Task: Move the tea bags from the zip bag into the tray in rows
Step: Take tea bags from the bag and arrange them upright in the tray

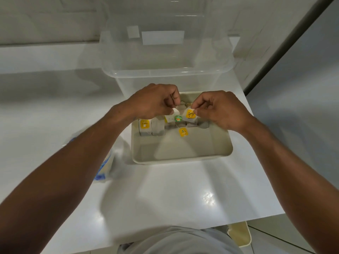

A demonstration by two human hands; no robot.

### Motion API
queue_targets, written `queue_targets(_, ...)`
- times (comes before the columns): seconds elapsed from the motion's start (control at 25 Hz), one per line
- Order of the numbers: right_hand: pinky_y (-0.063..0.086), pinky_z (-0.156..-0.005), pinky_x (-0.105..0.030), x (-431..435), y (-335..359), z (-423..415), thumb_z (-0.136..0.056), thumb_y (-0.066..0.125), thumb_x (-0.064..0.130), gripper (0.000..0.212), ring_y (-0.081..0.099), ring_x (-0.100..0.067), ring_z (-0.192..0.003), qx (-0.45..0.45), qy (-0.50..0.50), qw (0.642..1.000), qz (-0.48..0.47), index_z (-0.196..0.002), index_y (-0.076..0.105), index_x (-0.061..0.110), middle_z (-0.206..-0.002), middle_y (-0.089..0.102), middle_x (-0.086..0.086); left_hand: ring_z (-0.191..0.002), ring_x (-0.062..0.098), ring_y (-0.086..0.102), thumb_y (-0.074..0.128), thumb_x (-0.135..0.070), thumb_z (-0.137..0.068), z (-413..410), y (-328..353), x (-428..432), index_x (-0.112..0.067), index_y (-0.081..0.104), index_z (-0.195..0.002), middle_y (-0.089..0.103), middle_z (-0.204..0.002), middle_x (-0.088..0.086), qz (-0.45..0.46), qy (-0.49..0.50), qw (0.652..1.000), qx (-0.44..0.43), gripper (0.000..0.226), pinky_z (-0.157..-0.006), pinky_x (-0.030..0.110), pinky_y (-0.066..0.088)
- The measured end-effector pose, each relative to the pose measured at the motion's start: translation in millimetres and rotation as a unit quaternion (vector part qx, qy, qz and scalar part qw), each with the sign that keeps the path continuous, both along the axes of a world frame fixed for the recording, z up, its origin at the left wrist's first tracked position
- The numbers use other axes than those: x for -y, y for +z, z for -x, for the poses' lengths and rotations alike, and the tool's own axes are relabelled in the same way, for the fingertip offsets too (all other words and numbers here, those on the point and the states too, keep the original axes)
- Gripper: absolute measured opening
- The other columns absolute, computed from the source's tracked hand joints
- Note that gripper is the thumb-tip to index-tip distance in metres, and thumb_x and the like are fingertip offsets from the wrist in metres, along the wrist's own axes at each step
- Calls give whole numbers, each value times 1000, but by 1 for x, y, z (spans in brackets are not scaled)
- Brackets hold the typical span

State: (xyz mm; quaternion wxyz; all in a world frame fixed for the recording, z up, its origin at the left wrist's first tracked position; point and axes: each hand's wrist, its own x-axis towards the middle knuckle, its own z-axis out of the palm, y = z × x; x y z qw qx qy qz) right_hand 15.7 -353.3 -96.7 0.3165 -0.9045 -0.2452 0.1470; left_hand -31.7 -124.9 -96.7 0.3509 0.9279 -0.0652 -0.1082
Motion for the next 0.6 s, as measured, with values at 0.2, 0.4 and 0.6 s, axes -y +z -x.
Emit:
queue_targets(0.2,51,-74,-30,-5,-12,6,-83,69,31,9,62,-6,-83,55,35,993,95,-88,70,38,-86,69,18,-80,4,66,80,-14,-79,1,-14,5,-28,60,-84,70,-79,-15,-50,-8,999,-5,25,-81,37,55)
queue_targets(0.4,51,-75,-31,-17,-31,10,-86,66,31,7,61,-8,-89,11,91,983,162,-90,68,38,-88,69,16,-74,4,63,80,-14,-77,0,-32,6,-26,59,-81,68,-74,-15,-72,-28,996,-43,25,-74,26,48)
queue_targets(0.6,53,-75,-34,-37,-54,-2,-87,58,32,13,63,-17,-93,50,57,974,216,-82,62,44,-95,69,13,-89,16,64,74,-16,-78,-12,-55,9,-31,54,-81,63,-76,-17,-160,-21,986,-30,26,-78,33,48)
